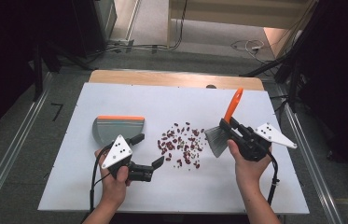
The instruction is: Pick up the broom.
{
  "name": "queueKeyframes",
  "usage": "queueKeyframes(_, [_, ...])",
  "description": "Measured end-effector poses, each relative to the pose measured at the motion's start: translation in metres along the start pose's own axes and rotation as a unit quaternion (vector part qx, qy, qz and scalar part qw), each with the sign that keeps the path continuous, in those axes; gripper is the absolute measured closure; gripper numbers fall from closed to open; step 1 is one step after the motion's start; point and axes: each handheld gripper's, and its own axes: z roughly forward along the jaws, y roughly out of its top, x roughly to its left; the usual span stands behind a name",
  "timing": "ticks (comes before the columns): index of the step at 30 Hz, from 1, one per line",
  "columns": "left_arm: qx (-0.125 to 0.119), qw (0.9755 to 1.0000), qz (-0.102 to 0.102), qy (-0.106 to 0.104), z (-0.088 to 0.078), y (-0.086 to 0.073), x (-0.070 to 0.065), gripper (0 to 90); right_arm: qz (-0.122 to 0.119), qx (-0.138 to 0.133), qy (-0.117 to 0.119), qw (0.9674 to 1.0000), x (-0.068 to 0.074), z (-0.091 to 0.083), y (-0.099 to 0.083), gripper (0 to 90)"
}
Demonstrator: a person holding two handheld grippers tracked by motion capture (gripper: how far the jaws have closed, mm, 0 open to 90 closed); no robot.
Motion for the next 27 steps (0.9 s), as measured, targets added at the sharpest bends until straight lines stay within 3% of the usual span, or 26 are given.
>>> queueKeyframes(4, [0.004, 1.0, 0.001, -0.005, 0.005, 0.001, -0.006, 3.3, -0.008, 0.001, 0.015, 0.9999, 0.015, 0.004, -0.001, 68.6])
queueKeyframes(13, [0.02, 0.9992, -0.025, -0.026, 0.018, 0.001, -0.017, 5.6, -0.012, 0.0, 0.05, 0.9987, 0.044, 0.01, -0.003, 68.6])
queueKeyframes(19, [0.032, 0.9981, -0.032, -0.041, 0.025, 0.002, -0.024, 7.4, -0.015, 0.001, 0.066, 0.9977, 0.06, 0.013, -0.004, 68.6])
queueKeyframes(27, [0.04, 0.9972, -0.044, -0.044, 0.033, 0.002, -0.033, 28.0, -0.017, 0.0, 0.074, 0.9971, 0.076, 0.015, -0.007, 68.6])
